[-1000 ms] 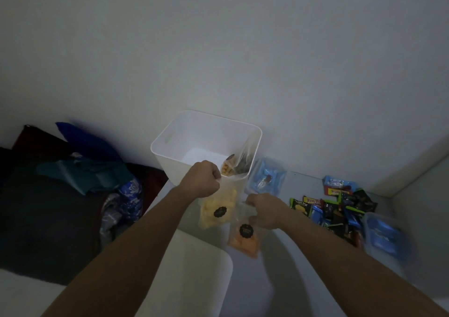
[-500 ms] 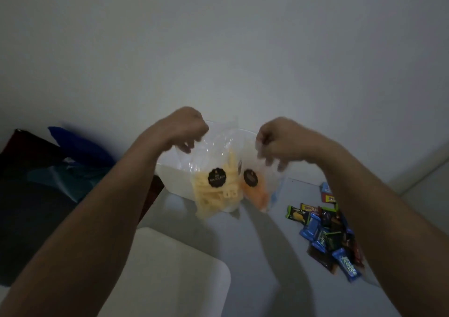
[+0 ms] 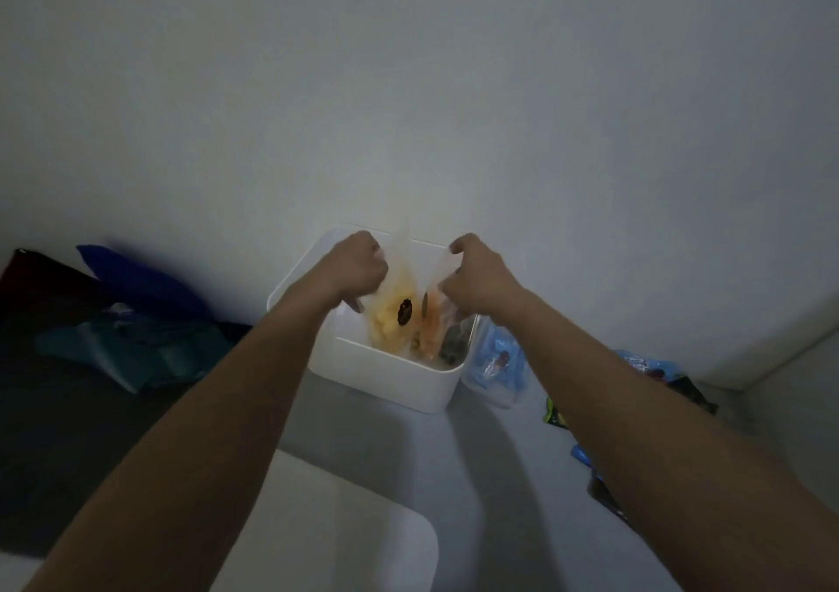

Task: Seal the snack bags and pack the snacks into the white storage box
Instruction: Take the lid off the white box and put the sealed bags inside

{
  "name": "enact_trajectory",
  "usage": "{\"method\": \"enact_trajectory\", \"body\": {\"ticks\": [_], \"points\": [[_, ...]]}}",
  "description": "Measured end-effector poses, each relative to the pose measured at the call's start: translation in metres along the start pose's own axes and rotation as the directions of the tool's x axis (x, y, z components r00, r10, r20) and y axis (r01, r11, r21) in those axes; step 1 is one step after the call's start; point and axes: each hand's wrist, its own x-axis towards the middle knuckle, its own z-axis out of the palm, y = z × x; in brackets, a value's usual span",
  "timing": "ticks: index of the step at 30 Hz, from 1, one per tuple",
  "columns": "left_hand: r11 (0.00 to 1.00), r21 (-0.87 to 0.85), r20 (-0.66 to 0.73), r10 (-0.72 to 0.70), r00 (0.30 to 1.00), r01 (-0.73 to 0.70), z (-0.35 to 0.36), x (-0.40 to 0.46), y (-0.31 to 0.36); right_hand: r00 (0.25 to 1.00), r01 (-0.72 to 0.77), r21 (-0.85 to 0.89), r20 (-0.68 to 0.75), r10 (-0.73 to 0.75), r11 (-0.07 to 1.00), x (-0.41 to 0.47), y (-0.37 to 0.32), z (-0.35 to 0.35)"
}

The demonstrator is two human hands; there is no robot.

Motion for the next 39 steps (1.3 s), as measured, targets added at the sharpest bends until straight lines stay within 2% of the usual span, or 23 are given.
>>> {"method": "enact_trajectory", "body": {"ticks": [5, 7, 9, 13, 17, 19, 22, 25, 28, 30, 32, 34, 36, 39], "points": [[0.996, 0.084, 0.069, -0.032, 0.997, 0.027, 0.053, 0.015, -0.030, 0.998, -0.066, -0.015, 0.008, 0.067, 0.998, -0.001, 0.030, 0.038], [0.994, 0.099, 0.121, -0.054, 0.991, 0.042, 0.071, 0.022, -0.038, 0.995, -0.091, -0.132, 0.031, 0.096, 0.987, 0.003, 0.038, 0.045], [0.995, 0.065, 0.179, -0.081, 0.980, 0.071, 0.084, 0.028, -0.041, 0.989, -0.105, -0.285, 0.071, 0.130, 0.953, 0.009, 0.043, 0.049], [0.971, -0.065, 0.343, -0.196, 0.919, 0.231, 0.091, 0.039, -0.035, 0.987, -0.106, -0.343, 0.080, 0.141, 0.933, 0.017, 0.047, 0.049], [0.977, 0.127, 0.372, -0.207, 0.905, 0.171, 0.097, 0.049, -0.037, 0.995, -0.086, -0.388, 0.010, 0.098, 0.918, 0.026, 0.051, 0.040], [0.973, 0.166, 0.398, -0.213, 0.892, 0.158, 0.101, 0.053, -0.038, 0.994, -0.104, -0.366, -0.009, 0.108, 0.925, 0.027, 0.052, 0.032], [0.972, 0.194, 0.446, -0.209, 0.871, 0.134, 0.103, 0.052, -0.037, 0.983, -0.179, -0.185, 0.014, 0.185, 0.966, 0.021, 0.053, 0.019], [0.971, 0.201, 0.412, -0.204, 0.888, 0.130, 0.104, 0.057, -0.040, 0.978, -0.208, -0.033, 0.001, 0.208, 0.978, 0.013, 0.059, 0.009], [0.972, 0.234, 0.290, -0.103, 0.952, 0.034, 0.106, 0.058, -0.033, 0.979, -0.200, 0.063, -0.033, 0.202, 0.978, 0.008, 0.075, -0.004], [0.968, 0.243, 0.119, 0.035, 0.992, -0.063, 0.111, 0.054, -0.020, 0.976, -0.213, 0.075, -0.032, 0.216, 0.974, 0.001, 0.090, -0.020], [0.974, 0.182, -0.071, 0.149, 0.986, -0.134, 0.119, 0.044, 0.001, 0.968, -0.240, 0.071, -0.054, 0.244, 0.968, -0.010, 0.109, -0.040], [0.964, 0.120, -0.186, 0.255, 0.949, -0.235, 0.136, 0.032, 0.027, 0.954, -0.283, 0.064, -0.084, 0.288, 0.957, -0.024, 0.134, -0.061], [0.942, 0.041, -0.156, 0.336, 0.929, -0.334, 0.160, 0.018, 0.054, 0.933, -0.338, 0.033, -0.122, 0.339, 0.941, -0.039, 0.166, -0.082], [0.920, -0.016, 0.015, 0.391, 0.920, -0.391, 0.211, -0.003, 0.084, 0.901, -0.414, -0.062, -0.168, 0.400, 0.908, -0.067, 0.216, -0.111]]}}
